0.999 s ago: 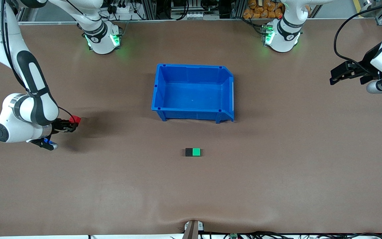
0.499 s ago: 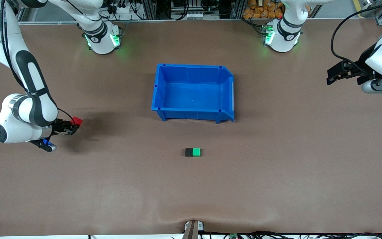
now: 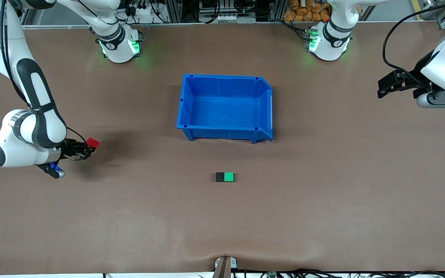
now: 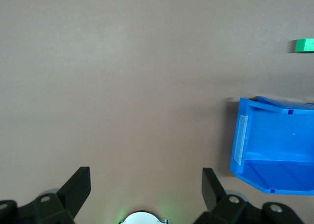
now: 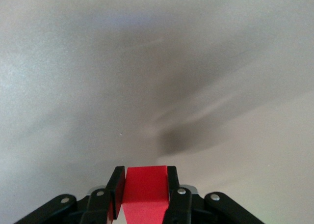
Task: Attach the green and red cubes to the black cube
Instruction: 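Carry the red cube with the right gripper toward the black cube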
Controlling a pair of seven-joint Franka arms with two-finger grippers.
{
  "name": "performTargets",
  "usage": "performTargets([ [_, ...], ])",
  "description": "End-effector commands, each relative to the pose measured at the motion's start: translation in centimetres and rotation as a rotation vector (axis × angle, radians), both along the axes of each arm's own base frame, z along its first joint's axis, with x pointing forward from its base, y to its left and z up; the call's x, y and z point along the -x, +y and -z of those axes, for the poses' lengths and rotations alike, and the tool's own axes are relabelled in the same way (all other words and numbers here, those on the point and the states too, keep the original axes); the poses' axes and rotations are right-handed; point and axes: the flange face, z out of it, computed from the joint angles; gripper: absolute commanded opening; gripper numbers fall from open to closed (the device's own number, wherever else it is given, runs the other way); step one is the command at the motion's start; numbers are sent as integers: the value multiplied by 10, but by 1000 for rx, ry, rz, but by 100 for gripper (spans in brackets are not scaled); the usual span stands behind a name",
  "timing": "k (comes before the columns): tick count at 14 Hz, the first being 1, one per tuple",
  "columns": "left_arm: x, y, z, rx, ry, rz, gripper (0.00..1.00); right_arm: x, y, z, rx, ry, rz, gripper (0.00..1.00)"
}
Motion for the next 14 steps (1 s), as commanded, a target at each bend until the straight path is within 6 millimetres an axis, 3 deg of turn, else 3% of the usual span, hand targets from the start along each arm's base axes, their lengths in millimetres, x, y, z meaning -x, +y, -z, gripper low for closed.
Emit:
performTargets([
  [1, 0, 2, -2, -14, -9, 0, 100, -4, 10, -10, 3, 1, 37, 0],
  [14, -2, 3, -2, -11, -23, -1, 100, -21, 46, -21, 54, 8, 180, 0],
])
